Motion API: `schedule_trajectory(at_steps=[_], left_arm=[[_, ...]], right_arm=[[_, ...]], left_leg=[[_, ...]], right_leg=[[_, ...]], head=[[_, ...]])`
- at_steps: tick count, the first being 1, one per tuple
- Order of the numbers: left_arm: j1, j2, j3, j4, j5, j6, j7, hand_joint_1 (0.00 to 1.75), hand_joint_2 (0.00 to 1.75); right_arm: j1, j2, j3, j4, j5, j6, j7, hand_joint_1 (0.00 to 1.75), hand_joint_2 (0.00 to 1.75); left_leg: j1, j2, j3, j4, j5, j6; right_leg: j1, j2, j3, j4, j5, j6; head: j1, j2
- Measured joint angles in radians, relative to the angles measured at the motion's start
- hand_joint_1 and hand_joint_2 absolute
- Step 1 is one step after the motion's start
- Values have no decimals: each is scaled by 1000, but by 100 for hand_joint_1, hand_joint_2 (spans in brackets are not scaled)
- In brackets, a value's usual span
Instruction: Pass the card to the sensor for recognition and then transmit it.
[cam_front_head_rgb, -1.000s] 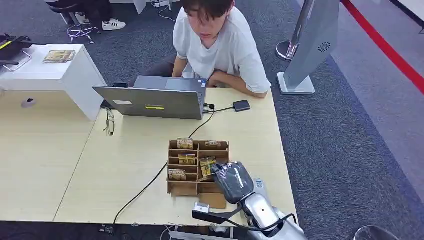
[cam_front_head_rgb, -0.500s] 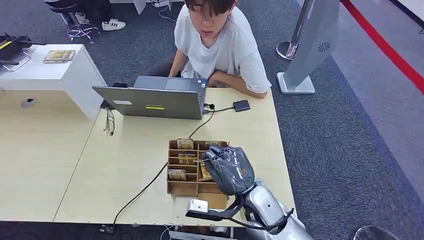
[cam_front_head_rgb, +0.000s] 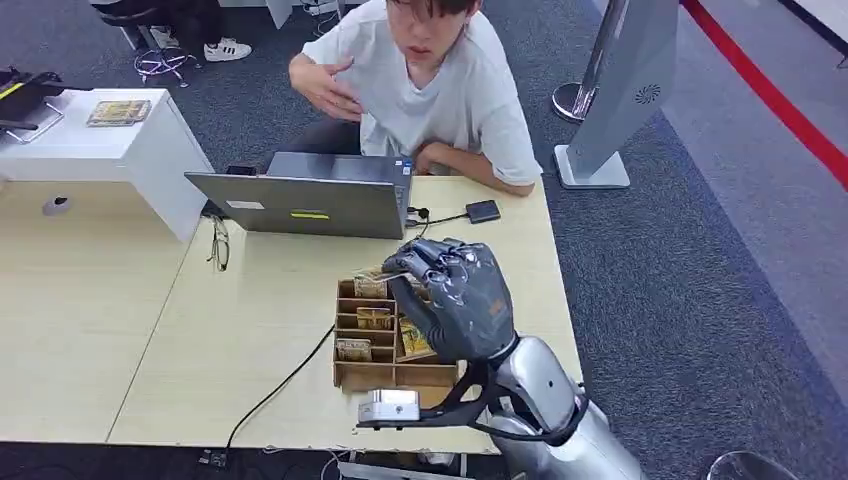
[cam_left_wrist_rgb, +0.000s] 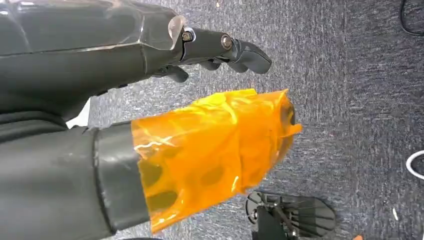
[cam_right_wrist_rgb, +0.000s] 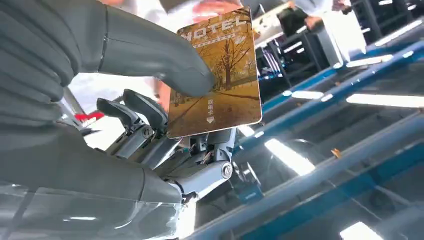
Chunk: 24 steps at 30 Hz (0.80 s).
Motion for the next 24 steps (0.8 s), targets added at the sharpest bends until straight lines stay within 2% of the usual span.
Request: schedule_trajectory(at_steps=[8,14,24], left_arm=[[-38,-7,-37,0,-77,-40,58,0,0],[-48,-7,-66,0,-95,-49,74,0,0],[-49,-7,-78,0,-95,-50,75,0,0]], right_arm=[[-184,90,5,148,56,98,111,175,175],[-245,136,10,250,92,115,140,175,175],[-267,160,14,306,92,115,143,175,175]], left_leg=[[0,0,0,0,2,-1],[1,-1,0,0,2,-1],[1,-1,-1,0,2,-1]], right_leg=[[1,0,0,0,1,-1],[1,0,0,1,1,-1],[1,0,-1,1,1,-1]], head=[[0,0],[0,0],[0,0]])
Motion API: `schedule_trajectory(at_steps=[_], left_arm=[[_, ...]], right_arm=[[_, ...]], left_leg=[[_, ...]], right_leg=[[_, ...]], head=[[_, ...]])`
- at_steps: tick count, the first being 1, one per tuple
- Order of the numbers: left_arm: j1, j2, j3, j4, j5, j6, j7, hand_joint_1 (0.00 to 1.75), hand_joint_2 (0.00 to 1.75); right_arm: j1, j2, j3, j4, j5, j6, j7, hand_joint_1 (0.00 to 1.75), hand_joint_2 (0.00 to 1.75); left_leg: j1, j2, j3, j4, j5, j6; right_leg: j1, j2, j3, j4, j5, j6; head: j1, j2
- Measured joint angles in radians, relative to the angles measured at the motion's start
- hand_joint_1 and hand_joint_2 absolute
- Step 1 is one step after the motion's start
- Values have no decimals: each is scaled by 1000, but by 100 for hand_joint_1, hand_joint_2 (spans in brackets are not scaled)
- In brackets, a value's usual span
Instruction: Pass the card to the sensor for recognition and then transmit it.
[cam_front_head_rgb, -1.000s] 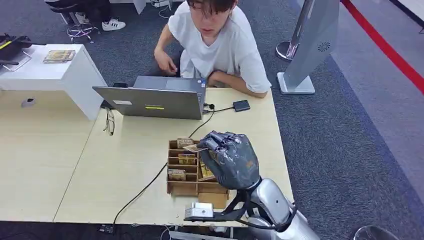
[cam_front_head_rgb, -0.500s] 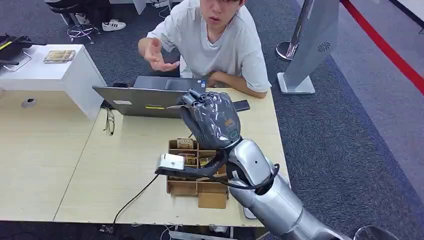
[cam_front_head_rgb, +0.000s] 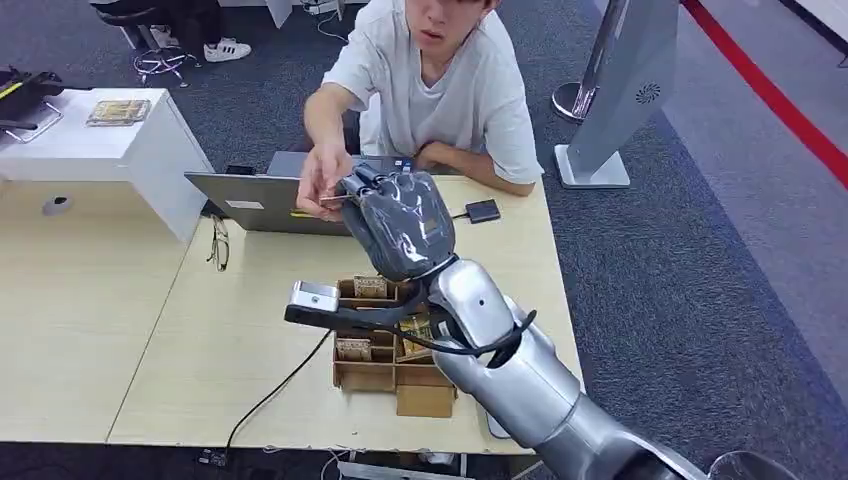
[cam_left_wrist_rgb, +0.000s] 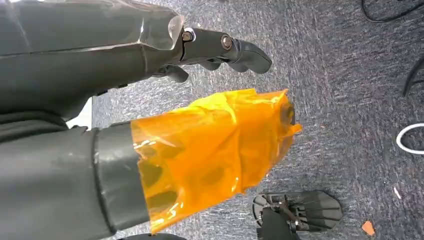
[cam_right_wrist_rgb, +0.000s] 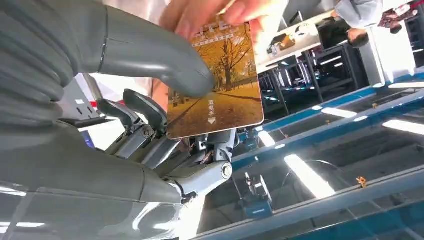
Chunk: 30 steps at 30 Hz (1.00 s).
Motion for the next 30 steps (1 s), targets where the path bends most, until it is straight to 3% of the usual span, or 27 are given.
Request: schedule_trajectory(at_steps=[7,8,10,11,12,13,17,18,21,26,30], left_arm=[[0,1,-8,0,-6,-4,9,0,0],[0,1,-10,0,-6,-4,9,0,0],[0,1,-14,0,-6,-4,9,0,0],[0,1,-15,0,-6,-3,9,0,0],[0,1,-15,0,-6,-3,9,0,0],[0,1,-15,0,-6,-3,10,0,0],[0,1,-16,0,-6,-2,11,0,0],[0,1,-16,0,-6,-2,11,0,0],[0,1,-16,0,-4,1,11,0,0],[2,2,-16,0,22,17,-5,0,0],[6,2,-15,0,40,28,-19,0,0]], right_arm=[[-4,11,4,8,17,14,7,175,175],[-5,14,6,8,17,16,8,154,175],[-5,16,11,8,17,17,8,150,175],[-5,18,13,8,17,17,8,131,175],[-5,18,15,8,17,17,8,73,175],[-6,18,18,8,17,17,8,0,175],[-6,18,25,8,16,35,19,0,175],[-6,18,26,8,16,39,20,0,0],[-7,18,29,8,-13,58,14,0,0],[13,17,29,-17,-187,48,-71,0,0],[57,8,29,-74,-247,31,-112,0,0]], left_leg=[[0,0,0,0,0,0],[0,0,0,0,0,0],[0,0,0,0,0,0],[0,0,0,0,0,0],[0,0,0,0,0,0],[0,0,0,0,0,0],[0,0,0,0,0,0],[0,0,0,0,0,0],[0,0,0,0,0,0],[0,0,0,0,0,0],[0,0,-1,0,0,0]], right_leg=[[0,0,0,0,0,0],[0,0,0,0,0,0],[0,0,0,0,0,0],[0,0,0,0,0,0],[0,0,0,0,0,0],[0,0,0,0,0,0],[0,0,0,0,0,0],[0,0,0,0,0,0],[0,0,0,0,0,0],[0,0,-1,0,0,0],[0,0,-1,0,0,0]], head=[[0,0],[0,0],[0,0],[0,0],[0,0],[0,0],[0,0],[0,0],[0,0],[0,0],[0,0]])
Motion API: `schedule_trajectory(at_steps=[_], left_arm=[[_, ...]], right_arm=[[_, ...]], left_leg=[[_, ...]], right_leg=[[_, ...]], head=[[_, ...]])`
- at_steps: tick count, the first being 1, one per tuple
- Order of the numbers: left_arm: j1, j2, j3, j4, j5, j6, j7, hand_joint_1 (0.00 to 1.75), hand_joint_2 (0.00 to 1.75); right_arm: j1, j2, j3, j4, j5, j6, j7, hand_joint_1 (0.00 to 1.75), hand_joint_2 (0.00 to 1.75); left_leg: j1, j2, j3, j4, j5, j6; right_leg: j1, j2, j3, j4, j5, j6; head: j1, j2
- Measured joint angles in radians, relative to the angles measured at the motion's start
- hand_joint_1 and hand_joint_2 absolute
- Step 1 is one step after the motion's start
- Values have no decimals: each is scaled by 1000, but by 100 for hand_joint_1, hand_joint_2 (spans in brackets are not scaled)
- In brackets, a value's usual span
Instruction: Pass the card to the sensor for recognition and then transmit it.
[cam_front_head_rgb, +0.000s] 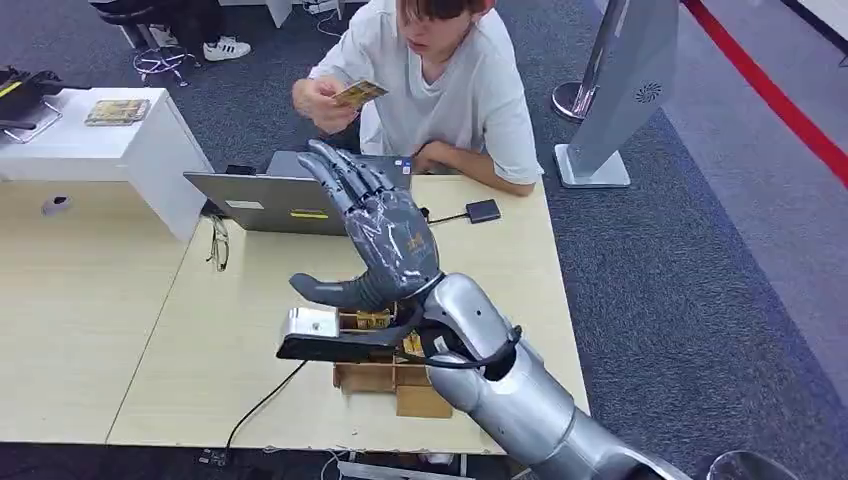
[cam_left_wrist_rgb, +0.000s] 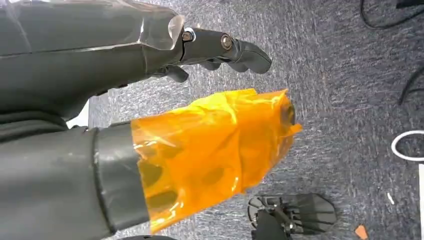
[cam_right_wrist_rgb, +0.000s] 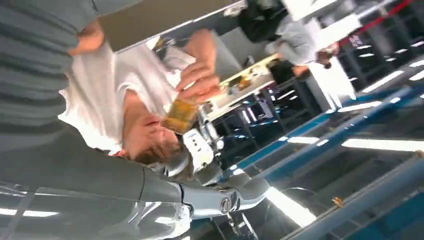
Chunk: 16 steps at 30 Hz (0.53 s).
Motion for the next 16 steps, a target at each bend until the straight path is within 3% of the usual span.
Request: schedule_trajectory(at_steps=[4,6,11,16], left_arm=[[1,0,0,0,4,5,-5,0,0],[2,0,2,0,14,11,-10,0,0],[8,0,17,0,53,48,-51,0,0],[12,0,32,0,74,69,-70,0,0]], right_arm=[[21,-8,0,-32,-16,-1,-9,0,0],[33,-11,0,-47,-85,14,-36,0,0],[103,-41,-6,-109,-577,224,-154,0,0],[193,-102,-8,-152,-843,358,-245,0,0]], left_leg=[[0,0,0,0,0,0],[0,0,0,0,0,0],[0,0,0,0,0,0],[0,0,0,0,-1,0]], right_leg=[[0,0,0,0,0,0],[0,0,0,0,0,0],[0,0,0,0,0,0],[0,0,0,-1,0,0]], head=[[0,0],[0,0],[0,0],[0,0]])
